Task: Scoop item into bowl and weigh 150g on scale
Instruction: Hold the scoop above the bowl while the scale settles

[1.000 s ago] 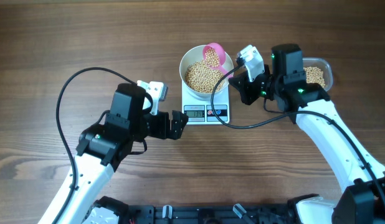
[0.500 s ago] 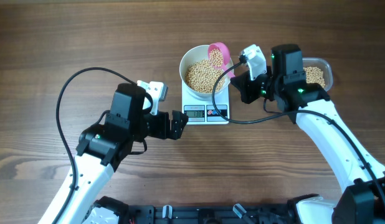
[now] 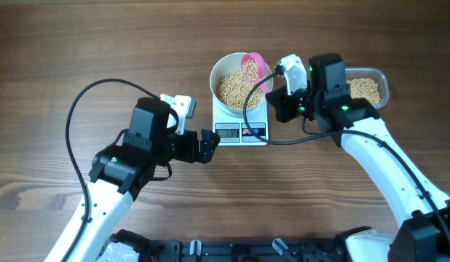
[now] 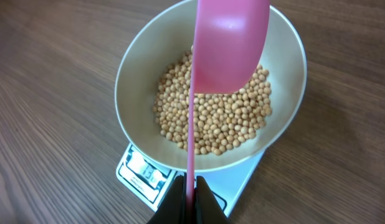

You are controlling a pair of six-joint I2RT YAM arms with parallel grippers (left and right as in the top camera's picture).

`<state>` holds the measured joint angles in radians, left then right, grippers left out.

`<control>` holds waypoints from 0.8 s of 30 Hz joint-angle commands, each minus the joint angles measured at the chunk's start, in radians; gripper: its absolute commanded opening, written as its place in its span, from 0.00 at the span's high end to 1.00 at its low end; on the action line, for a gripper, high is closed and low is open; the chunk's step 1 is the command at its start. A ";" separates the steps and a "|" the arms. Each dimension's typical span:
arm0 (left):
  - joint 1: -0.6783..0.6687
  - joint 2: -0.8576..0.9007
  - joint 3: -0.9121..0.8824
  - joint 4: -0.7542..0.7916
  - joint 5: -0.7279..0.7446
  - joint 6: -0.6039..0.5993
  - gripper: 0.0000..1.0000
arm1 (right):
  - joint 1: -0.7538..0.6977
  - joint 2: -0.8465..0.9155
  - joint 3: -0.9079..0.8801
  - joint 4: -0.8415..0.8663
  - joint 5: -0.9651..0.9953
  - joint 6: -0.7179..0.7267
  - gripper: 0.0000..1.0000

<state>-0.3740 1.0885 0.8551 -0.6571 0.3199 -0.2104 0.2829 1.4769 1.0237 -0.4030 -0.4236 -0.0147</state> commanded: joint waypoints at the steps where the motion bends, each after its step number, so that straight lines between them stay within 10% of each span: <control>1: -0.004 0.000 -0.004 0.003 0.004 0.016 0.00 | 0.006 -0.014 0.038 -0.005 0.042 0.015 0.95; 24: -0.004 0.000 -0.004 0.002 0.004 0.016 0.00 | 0.009 -0.006 0.115 -0.084 0.029 0.018 0.96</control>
<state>-0.3740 1.0885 0.8551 -0.6571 0.3199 -0.2108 0.2855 1.4769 1.1133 -0.4973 -0.3557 -0.0002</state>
